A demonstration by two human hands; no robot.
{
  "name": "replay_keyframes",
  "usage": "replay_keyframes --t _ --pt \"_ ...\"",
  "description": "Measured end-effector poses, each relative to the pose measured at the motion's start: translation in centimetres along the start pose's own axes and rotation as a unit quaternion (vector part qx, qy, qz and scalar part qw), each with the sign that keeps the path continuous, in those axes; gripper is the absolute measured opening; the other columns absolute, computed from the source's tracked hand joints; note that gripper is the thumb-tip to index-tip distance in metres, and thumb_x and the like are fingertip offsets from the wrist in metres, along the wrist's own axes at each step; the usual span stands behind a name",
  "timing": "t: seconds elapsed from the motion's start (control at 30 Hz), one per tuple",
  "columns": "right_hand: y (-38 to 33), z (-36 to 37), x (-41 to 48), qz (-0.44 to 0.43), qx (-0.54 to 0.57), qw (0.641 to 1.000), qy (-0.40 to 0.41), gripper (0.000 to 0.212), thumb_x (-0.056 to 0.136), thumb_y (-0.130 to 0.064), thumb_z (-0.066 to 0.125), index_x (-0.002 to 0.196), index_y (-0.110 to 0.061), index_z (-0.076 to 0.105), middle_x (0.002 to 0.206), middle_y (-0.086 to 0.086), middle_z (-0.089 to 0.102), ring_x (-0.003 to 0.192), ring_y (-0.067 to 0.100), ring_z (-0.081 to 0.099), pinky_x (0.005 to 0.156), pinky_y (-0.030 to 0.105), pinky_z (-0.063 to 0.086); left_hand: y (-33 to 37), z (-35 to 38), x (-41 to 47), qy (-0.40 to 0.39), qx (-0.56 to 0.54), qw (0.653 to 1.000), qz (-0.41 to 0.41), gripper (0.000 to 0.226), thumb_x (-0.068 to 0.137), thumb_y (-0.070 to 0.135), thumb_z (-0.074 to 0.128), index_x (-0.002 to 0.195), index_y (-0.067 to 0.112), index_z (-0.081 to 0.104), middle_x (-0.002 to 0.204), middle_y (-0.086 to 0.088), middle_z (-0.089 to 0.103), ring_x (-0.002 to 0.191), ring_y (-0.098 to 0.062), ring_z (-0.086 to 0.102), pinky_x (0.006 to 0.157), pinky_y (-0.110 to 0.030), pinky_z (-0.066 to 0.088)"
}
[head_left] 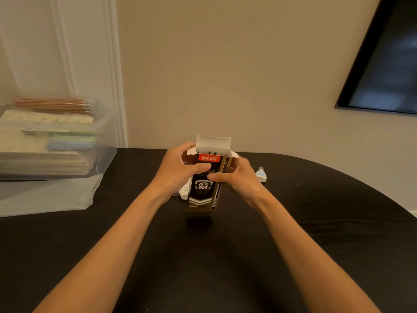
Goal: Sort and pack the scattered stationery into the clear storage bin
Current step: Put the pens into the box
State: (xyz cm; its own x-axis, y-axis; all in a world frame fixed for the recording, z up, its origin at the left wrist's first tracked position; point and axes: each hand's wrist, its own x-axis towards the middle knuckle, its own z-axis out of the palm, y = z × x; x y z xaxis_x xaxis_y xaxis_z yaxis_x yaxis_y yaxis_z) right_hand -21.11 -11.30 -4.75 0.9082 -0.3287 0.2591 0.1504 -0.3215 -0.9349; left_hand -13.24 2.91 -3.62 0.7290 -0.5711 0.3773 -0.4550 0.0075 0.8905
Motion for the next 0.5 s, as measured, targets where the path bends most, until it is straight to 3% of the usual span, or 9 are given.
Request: replay_keyframes --t 0.1,0.2,0.3,0.4,0.5 --pt "0.8 0.4 -0.3 0.024 -0.046 0.999 -0.001 0.053 0.078 -0.008 0.072 0.124 -0.02 0.05 0.118 0.0 0.063 0.102 0.006 0.059 0.086 0.026 0.051 -0.8 0.1 -0.3 -0.003 -0.038 0.998 -0.056 0.064 0.08 0.014 0.07 0.135 0.018 0.039 0.121 0.002 0.057 0.103 -0.004 0.054 0.086 -0.021 0.045" --pt "1.4 0.9 -0.5 0.047 -0.05 0.998 0.001 0.056 0.082 -0.009 0.067 0.133 -0.016 0.042 0.126 0.001 0.057 0.104 0.004 0.053 0.073 0.013 0.046 -1.3 0.1 -0.3 -0.026 -0.003 0.995 -0.092 0.056 0.087 0.022 0.062 0.137 0.014 0.038 0.128 -0.001 0.056 0.115 -0.01 0.05 0.087 -0.02 0.038" --pt "1.1 0.9 0.1 0.052 -0.05 0.997 0.006 0.053 0.084 -0.008 0.065 0.132 -0.014 0.043 0.128 0.003 0.056 0.116 0.013 0.052 0.084 0.02 0.047 -0.8 0.0 0.1 -0.033 -0.016 0.998 -0.059 0.031 0.091 0.023 0.056 0.121 0.017 0.051 0.112 0.006 0.06 0.108 -0.01 0.055 0.073 -0.013 0.042" --pt "1.0 1.2 0.1 0.069 -0.065 0.995 -0.001 0.051 0.085 -0.009 0.065 0.131 -0.013 0.044 0.129 0.005 0.056 0.122 0.018 0.05 0.094 0.031 0.043 -0.7 0.3 0.0 -0.023 -0.025 0.999 -0.036 0.03 0.093 0.02 0.054 0.122 0.016 0.051 0.113 0.005 0.059 0.097 -0.002 0.055 0.067 -0.011 0.046" --pt "1.3 1.1 -0.1 0.07 -0.059 0.996 0.012 0.053 0.086 -0.009 0.064 0.133 -0.013 0.041 0.127 0.0 0.055 0.119 0.015 0.05 0.093 0.029 0.042 -0.8 0.8 -0.3 0.075 -0.078 0.994 -0.021 0.035 0.088 0.012 0.061 0.121 0.013 0.047 0.103 0.008 0.058 0.088 0.002 0.057 0.065 -0.009 0.05"
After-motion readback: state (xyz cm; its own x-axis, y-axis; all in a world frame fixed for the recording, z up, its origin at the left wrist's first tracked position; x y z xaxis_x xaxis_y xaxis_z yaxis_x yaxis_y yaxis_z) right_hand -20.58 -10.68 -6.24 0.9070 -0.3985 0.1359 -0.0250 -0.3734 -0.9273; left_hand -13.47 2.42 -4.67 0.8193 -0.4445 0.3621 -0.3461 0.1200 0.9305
